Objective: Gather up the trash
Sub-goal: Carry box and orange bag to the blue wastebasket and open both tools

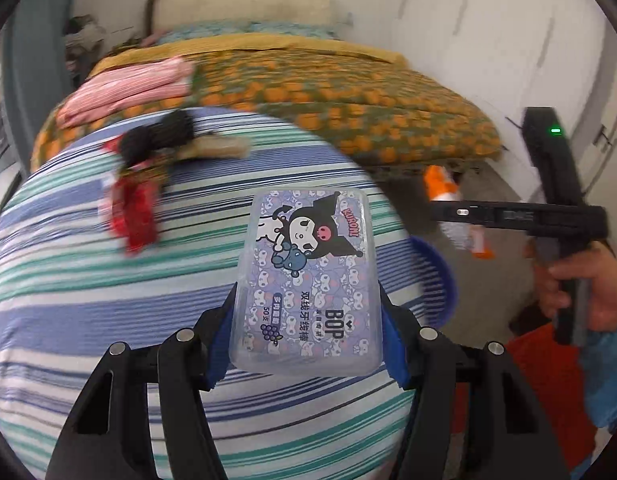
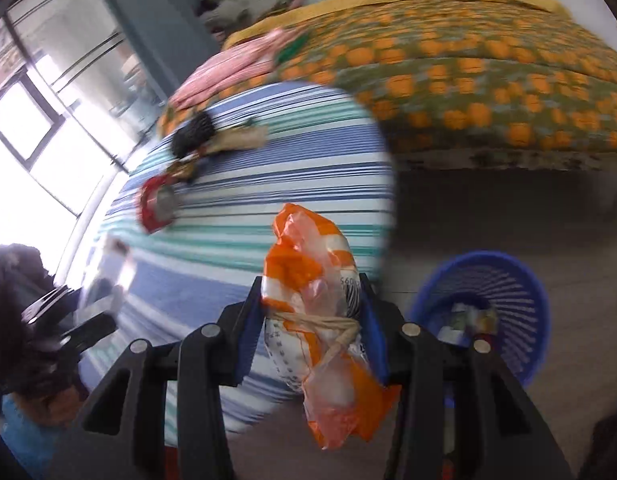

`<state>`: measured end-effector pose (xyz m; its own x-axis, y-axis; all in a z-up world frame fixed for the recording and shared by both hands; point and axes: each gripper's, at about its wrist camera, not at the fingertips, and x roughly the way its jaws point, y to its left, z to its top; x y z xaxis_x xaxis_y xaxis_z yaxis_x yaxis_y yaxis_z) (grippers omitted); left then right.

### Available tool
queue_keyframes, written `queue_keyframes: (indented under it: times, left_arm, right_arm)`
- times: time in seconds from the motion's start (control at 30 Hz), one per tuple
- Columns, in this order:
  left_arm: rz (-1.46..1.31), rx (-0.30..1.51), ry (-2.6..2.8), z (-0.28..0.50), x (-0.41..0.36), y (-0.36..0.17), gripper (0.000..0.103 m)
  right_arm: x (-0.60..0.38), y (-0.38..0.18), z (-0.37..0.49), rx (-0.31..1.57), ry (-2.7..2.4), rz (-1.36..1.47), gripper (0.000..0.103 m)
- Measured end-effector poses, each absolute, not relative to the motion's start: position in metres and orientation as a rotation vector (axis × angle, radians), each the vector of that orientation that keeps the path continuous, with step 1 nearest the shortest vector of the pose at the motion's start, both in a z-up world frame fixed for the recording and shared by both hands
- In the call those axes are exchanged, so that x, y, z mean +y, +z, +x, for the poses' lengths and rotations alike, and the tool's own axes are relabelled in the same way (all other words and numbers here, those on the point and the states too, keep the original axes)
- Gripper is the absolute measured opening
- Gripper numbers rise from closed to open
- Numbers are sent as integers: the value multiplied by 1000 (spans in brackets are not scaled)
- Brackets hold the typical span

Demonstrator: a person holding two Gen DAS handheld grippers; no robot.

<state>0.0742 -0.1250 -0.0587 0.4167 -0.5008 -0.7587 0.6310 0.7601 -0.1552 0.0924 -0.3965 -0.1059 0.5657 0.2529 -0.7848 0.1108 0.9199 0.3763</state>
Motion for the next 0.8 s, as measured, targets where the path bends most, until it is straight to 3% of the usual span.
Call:
queue_keyframes:
  times: [0.17, 0.33, 0.67, 0.7, 0.73, 0.8]
  left_arm:
    - [172, 926, -857, 53, -230, -68, 60]
    - [240, 988, -890, 45, -322, -111, 60]
    - [321, 1077, -818, 76, -412, -203, 62]
    - [323, 1080, -814, 79, -418, -210, 66]
    - [325, 1088, -805, 81, -424, -216, 78]
    - [325, 1092, -791, 84, -429, -221, 83]
  right_arm:
    - [-470, -131, 72, 989, -59, 418, 44]
    - [-526, -171, 56, 1009, -151, 476, 44]
    - [-584, -221, 63, 1015, -169, 601, 45]
    - [-589, -226, 67, 1022, -162, 609, 56]
    - [-591, -227, 67, 1022, -171, 613, 72]
    - [-598, -231, 67, 1009, -181, 647, 74]
